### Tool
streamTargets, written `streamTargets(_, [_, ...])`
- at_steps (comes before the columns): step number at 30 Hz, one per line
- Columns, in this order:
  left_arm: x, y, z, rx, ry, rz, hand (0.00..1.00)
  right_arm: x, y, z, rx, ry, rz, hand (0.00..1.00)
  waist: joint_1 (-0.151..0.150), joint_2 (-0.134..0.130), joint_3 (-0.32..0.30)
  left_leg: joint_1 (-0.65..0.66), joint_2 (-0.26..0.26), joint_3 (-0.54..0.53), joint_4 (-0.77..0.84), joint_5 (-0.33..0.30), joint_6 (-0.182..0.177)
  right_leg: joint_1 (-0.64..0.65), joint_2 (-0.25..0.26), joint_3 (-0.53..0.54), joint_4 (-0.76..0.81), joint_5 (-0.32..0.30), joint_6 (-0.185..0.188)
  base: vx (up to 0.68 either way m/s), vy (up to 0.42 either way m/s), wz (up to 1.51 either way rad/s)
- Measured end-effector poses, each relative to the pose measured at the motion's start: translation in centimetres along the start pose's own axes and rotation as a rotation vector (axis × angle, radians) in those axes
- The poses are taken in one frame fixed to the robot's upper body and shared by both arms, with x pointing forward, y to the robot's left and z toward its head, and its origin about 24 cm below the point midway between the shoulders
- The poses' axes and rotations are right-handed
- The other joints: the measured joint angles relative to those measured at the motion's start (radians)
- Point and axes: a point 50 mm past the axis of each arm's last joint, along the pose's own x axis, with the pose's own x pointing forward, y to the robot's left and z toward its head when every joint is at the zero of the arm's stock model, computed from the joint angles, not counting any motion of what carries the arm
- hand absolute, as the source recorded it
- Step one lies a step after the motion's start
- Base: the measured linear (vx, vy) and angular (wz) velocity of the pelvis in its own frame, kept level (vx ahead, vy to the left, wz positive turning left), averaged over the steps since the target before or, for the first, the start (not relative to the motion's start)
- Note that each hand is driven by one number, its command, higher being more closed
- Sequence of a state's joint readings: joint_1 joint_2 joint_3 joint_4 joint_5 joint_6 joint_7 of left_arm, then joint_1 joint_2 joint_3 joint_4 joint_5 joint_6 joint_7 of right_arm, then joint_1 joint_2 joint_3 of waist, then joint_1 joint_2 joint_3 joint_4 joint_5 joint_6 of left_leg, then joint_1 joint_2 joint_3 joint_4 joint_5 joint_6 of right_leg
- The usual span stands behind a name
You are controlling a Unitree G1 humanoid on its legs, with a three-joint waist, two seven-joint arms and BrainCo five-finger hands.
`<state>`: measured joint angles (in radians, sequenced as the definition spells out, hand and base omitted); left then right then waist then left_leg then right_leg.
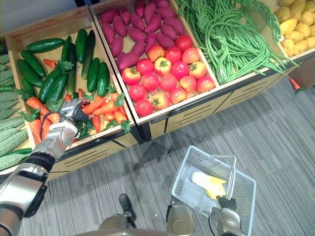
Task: Pick vegetable in the basket
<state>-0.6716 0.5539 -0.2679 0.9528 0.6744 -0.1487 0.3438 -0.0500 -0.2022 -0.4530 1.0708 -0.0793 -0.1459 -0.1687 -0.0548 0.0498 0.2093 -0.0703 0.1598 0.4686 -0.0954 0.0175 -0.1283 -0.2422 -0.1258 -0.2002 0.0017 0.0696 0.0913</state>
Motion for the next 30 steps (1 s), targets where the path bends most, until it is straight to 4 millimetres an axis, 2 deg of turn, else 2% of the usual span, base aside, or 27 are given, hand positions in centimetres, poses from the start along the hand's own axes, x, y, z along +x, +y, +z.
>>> streamTargets(7, [-0.9,-1.1,-0.9,0.003,0.032,-0.037,1.0,0.1,-0.1,0.4,-0.038,-0.023,0.008,1.0,0.0,-0.001,0.007,0.01,0.001,0.008,0.0,-0.004,-0.003,0.002,0.001,0.01,0.009,-0.001,-0.001,0.01,-0.029,-0.03])
streamTargets(16, [-2.0,-2.7,-1.3,0.023,0.031,-0.115,1.0,0.1,-0.2,0.2,-0.07,-0.023,0.013,1.0,-0.017,-0.008,0.012,0.024,0.011,-0.037,0.048,-0.022,0.001,0.044,-0.008,-0.008,0.042,-0.017,-0.011,0.0,-0.025,0.13])
streamTargets(20, [-2.3,-2.9,-1.2,0.032,0.021,-0.126,1.0,0.0,-0.4,-0.1,-0.07,-0.014,0.008,1.0,-0.013,-0.008,0.011,0.033,0.009,-0.05,0.056,-0.022,0.002,0.063,-0.013,-0.018,0.045,-0.021,-0.006,-0.02,-0.018,0.09])
streamTargets(24, [-2.0,-2.3,-0.2,0.044,-0.028,-0.098,1.0,-0.3,-1.2,-1.2,-0.065,0.018,-0.014,1.0,-0.008,-0.001,0.003,0.042,0.007,-0.077,0.056,-0.016,0.007,0.093,-0.019,-0.045,0.044,-0.029,0.0,-0.02,-0.018,0.22])
streamTargets(25, [-1.8,-1.8,0.5,0.047,-0.056,-0.076,1.0,-0.4,-1.7,-1.7,-0.053,0.033,-0.03,1.0,0.005,-0.001,-0.007,0.042,0.005,-0.086,0.054,-0.013,0.008,0.094,-0.02,-0.049,0.044,-0.029,0.001,0.0,-0.016,0.22])
streamTargets(30, [-1.7,0.3,2.2,0.049,-0.159,0.011,1.0,-0.7,-2.8,-2.8,-0.035,0.078,-0.068,1.0,0.006,0.003,-0.044,0.057,0.0,-0.126,0.022,0.012,0.01,0.13,-0.023,-0.094,0.032,-0.029,0.001,0.0,-0.009,0.23])
